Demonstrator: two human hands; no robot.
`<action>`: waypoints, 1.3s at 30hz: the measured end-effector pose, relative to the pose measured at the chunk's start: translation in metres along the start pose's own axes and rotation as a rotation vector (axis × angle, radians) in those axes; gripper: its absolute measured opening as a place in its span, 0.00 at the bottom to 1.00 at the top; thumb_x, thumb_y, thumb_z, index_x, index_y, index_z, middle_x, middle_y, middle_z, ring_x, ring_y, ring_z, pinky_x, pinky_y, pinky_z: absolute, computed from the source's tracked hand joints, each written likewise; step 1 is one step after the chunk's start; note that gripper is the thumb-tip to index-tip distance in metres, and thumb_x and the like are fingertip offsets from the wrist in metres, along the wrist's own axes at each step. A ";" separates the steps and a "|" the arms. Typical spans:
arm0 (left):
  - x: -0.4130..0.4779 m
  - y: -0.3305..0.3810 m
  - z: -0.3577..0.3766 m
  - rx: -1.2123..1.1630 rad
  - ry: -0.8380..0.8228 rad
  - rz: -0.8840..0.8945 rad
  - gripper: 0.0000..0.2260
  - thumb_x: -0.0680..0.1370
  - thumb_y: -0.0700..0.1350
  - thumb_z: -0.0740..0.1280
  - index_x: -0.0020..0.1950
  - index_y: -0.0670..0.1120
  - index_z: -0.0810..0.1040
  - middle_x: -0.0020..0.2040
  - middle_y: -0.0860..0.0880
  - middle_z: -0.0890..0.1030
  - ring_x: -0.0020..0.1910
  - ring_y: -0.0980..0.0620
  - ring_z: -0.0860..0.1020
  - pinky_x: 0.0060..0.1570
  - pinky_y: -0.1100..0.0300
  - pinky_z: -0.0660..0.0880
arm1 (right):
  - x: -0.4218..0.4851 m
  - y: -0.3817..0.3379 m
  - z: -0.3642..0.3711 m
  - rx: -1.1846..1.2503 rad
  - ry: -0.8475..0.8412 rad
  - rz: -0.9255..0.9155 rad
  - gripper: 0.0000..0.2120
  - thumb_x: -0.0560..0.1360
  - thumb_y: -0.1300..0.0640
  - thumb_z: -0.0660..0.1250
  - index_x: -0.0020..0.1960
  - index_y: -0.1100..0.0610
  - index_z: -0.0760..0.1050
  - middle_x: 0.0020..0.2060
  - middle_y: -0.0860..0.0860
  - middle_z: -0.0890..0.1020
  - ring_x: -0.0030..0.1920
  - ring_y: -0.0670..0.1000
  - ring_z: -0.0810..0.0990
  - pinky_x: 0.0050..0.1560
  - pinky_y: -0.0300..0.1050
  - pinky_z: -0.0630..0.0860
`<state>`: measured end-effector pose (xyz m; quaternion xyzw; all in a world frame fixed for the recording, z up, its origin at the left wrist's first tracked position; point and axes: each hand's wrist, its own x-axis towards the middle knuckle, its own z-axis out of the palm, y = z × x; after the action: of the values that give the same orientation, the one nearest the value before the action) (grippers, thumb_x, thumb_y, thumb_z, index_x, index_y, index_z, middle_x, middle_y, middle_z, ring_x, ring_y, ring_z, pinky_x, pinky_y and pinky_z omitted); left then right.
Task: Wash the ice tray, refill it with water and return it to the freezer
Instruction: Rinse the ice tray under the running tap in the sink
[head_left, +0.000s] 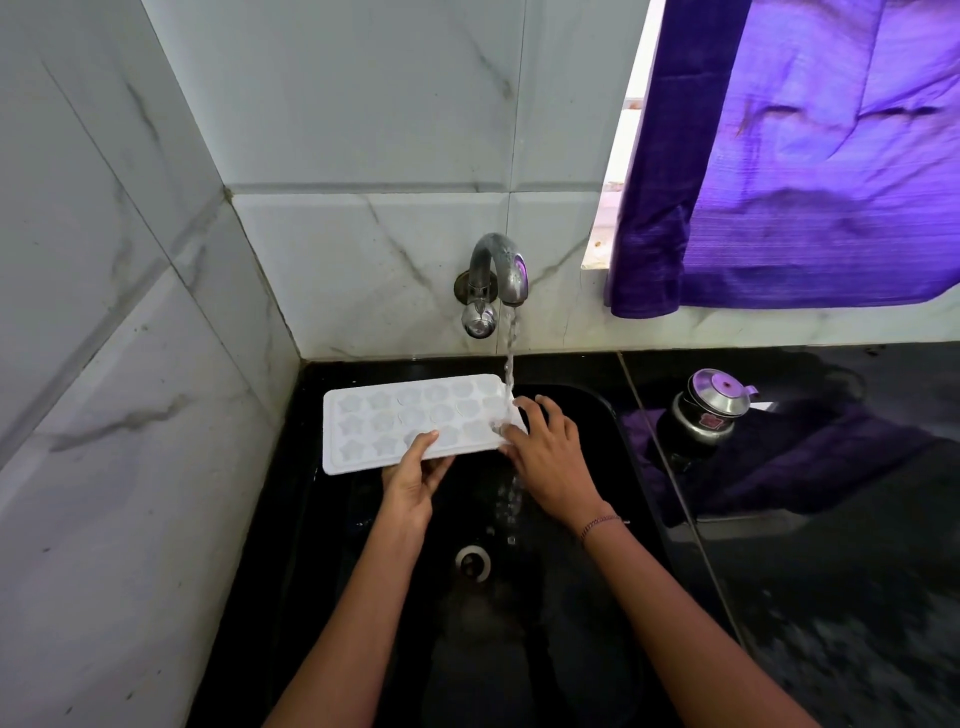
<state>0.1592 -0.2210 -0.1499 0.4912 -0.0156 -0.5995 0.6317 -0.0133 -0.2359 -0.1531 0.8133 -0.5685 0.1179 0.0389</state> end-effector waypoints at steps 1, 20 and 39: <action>0.001 0.000 0.000 -0.005 -0.002 0.003 0.14 0.71 0.33 0.70 0.54 0.44 0.75 0.49 0.47 0.80 0.55 0.48 0.78 0.37 0.59 0.82 | 0.001 -0.001 0.000 0.019 -0.016 -0.009 0.12 0.75 0.49 0.67 0.56 0.51 0.77 0.65 0.58 0.73 0.67 0.64 0.68 0.58 0.61 0.73; 0.000 -0.016 -0.004 0.604 0.213 0.301 0.13 0.67 0.38 0.76 0.51 0.42 0.81 0.52 0.42 0.82 0.51 0.45 0.81 0.52 0.57 0.76 | -0.011 -0.009 0.021 0.056 -0.294 0.037 0.20 0.79 0.52 0.57 0.70 0.53 0.63 0.71 0.54 0.61 0.71 0.59 0.59 0.66 0.57 0.63; -0.020 -0.037 -0.012 0.247 0.096 0.074 0.25 0.67 0.33 0.75 0.63 0.40 0.73 0.55 0.43 0.81 0.50 0.46 0.81 0.32 0.60 0.81 | 0.008 -0.005 0.012 0.129 -0.311 0.159 0.17 0.80 0.53 0.55 0.69 0.47 0.68 0.69 0.53 0.65 0.68 0.57 0.62 0.64 0.54 0.63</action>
<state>0.1338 -0.1907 -0.1685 0.5925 -0.0769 -0.5451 0.5882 -0.0045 -0.2439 -0.1628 0.7751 -0.6214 0.0295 -0.1109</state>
